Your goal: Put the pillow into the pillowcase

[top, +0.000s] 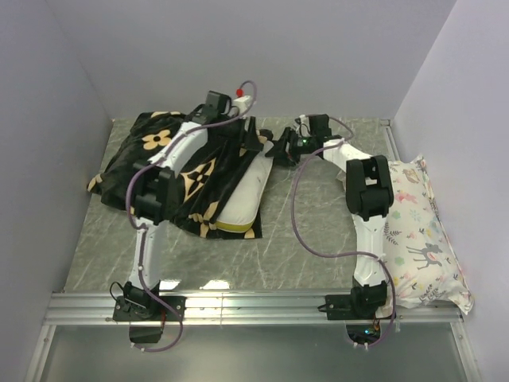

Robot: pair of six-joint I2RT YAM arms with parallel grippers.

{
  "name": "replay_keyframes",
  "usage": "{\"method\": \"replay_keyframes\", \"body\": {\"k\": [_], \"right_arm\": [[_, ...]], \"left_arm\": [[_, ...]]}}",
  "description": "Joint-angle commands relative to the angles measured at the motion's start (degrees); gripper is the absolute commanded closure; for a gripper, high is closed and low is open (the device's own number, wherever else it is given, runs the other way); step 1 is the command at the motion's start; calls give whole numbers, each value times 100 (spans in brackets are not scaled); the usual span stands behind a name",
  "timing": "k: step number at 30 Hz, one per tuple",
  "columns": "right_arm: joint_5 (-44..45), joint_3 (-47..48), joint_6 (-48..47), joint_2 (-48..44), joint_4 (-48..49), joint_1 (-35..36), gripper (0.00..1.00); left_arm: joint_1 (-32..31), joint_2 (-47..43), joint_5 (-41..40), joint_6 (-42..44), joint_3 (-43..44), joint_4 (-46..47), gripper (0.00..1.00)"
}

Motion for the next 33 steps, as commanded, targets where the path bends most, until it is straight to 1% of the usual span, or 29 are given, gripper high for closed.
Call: {"method": "replay_keyframes", "body": {"k": [1,2,3,4,5,6,7,8,9,10,11,12,13,14,15,16,19,20,22,23,25,26,27,28,29,30,31,32,33], "right_arm": [[195,-282,-567,-861,-536,-194,39],[187,-449,-638,-1012,-590,-273,37],[213,-764,-726,-1179,-678,-274,33],[239,-932,-883,-1494,-783,-265,29],[179,-1125,-894,-1653,-854,-248,29],[135,-1545,-876,-1794,-811,-143,29],[99,-1741,-841,-2004,-776,-81,27],[21,-1908,-841,-2076,-749,6,27],[3,-2110,-885,-2138,-758,242,26],[11,-2155,-1076,-2138,-914,366,26],[55,-2225,-1139,-2130,-942,507,26],[55,-2269,-1166,-2104,-925,621,26],[20,-2305,-1123,-2042,-838,823,26],[-6,-2340,-1070,-2024,-759,903,26],[2,-2375,-991,-1946,-679,991,25],[20,-2375,-938,-1893,-539,1140,25],[-15,-2200,-798,-1577,-433,1360,25],[-41,-2147,-736,-1498,-389,1413,25],[-155,-2094,-552,-1278,-205,1475,26],[-225,-2085,-447,-1207,-108,1519,26],[-436,-2076,-113,-1032,233,1528,35],[-498,-2103,2,-1005,366,1536,42],[-577,-2112,246,-952,498,1537,61],[-682,-2129,405,-952,830,1528,70],[-727,-2216,572,-961,964,1528,78],[-762,-2278,1079,-1013,1313,1519,95],[-797,-2366,1432,-1040,2030,1519,100],[-841,-2558,1844,-1075,2481,1528,100],[-807,-2664,2753,-1171,2938,1528,100]], "left_arm": [[787,-1495,-238,361,-639,-219,38],[1111,-1770,-369,466,-867,-368,38],[1280,-2059,-414,676,-1131,-482,37],[1438,-2349,-467,896,-1699,-710,36],[1683,-2909,-633,1089,-1983,-903,36],[1764,-3176,-747,1631,-2525,-1105,35],[1826,-3648,-870,1950,-2809,-1586,33],[1861,-3897,-993,2231,-3134,-1730,27],[1914,-4152,-1230,2669,-3851,-1836,26],[1923,-4650,-1293,2830,-4215,-1924,25],[1923,-4881,-1407,3058,-4566,-1942,25],[1923,-5092,-1556,3078,-5214,-1899,14],[1923,-5425,-1627,3113,-5516,-1855,11],[1923,-5550,-1715,3148,-5780,-1767,11],[1923,-5665,-1863,3113,-6244,-1679,10],[1923,-5849,-1943,3096,-6449,-1548,1],[1791,-6052,-2233,3016,-7143,-933,1],[1669,-6018,-2269,2964,-7380,-627,1],[1502,-5834,-2348,2876,-7575,-265,1],[1240,-5737,-2409,2780,-7654,-46,1],[958,-5378,-2436,2683,-7769,499,1],[695,-5237,-2358,2621,-7769,605,3],[579,-4887,-2218,2621,-7682,667,21],[474,-4701,-2077,2603,-7594,642,32],[246,-4542,-1806,2534,-7358,616,43],[131,-4428,-1647,2498,-7225,581,56],[17,-4270,-1462,2498,-7094,511,80],[-237,-4251,-1243,2567,-6944,458,87],[-370,-4251,-806,2629,-6638,405,99]]}}
